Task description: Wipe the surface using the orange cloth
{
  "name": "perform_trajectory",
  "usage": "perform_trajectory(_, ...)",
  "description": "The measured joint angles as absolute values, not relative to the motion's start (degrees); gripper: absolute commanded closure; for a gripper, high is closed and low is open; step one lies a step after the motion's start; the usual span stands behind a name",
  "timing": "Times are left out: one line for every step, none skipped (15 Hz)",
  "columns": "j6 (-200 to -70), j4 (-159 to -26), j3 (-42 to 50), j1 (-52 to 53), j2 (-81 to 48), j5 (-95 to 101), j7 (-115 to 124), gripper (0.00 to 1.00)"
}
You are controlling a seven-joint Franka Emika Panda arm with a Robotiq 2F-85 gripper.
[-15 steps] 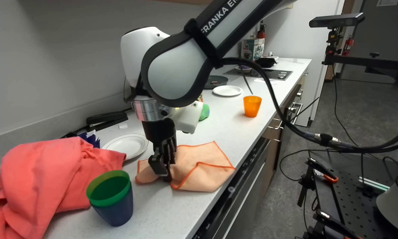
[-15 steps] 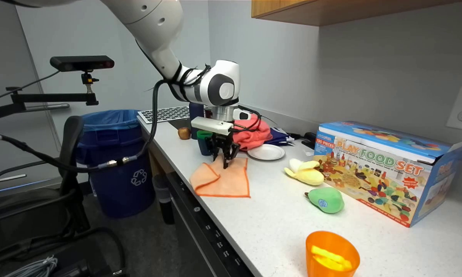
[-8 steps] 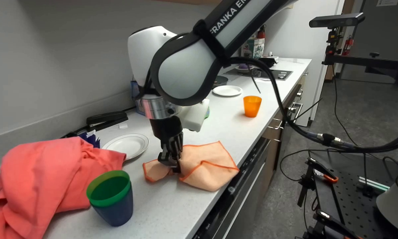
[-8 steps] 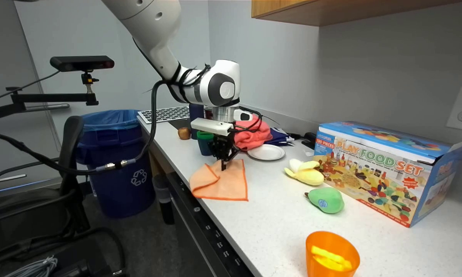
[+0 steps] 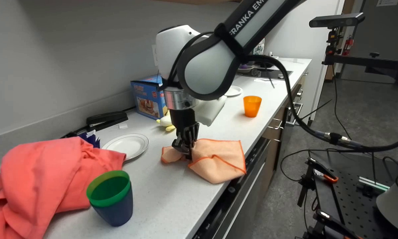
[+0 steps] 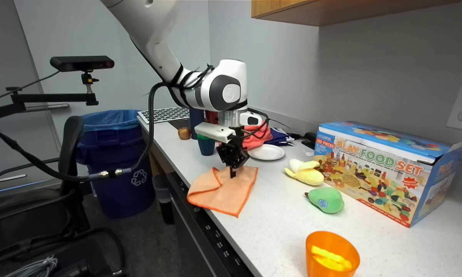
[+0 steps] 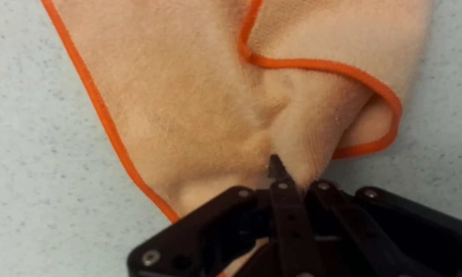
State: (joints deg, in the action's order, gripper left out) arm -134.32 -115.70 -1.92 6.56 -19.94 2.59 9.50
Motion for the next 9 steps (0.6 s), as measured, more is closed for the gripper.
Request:
perform_trajectory(-135.91, -116.91, -0.99, 6.27, -19.3, 2.59, 10.37, 0.98)
perform_trajectory(-137.47, -118.12, 0.01, 5.92, -18.68, 2.59, 11.27, 0.98)
perform_trajectory(-138.86, -119.29, 0.94, 5.48, -18.17, 2.59, 12.18, 0.98)
perform_trajectory(-140.15, -120.46, 1.8, 4.97, -17.61, 2.59, 13.08, 0.98)
perform_trajectory(-141.29, -121.58, 2.63, 4.5, -17.05, 2.59, 14.07, 0.98)
perform_trajectory(-142.35, -122.77, 3.4, 4.01, -16.43, 2.58, 15.15, 0.98)
perform_trajectory(-143.19, -123.93, 4.11, 3.61, -15.76, 2.58, 16.27, 0.98)
perform_trajectory(-143.97, -125.13, 4.82, 3.24, -15.07, 2.58, 17.35, 0.98)
perform_trajectory(-144.64, -126.38, 5.54, 2.97, -14.3, 2.58, 18.48, 0.98)
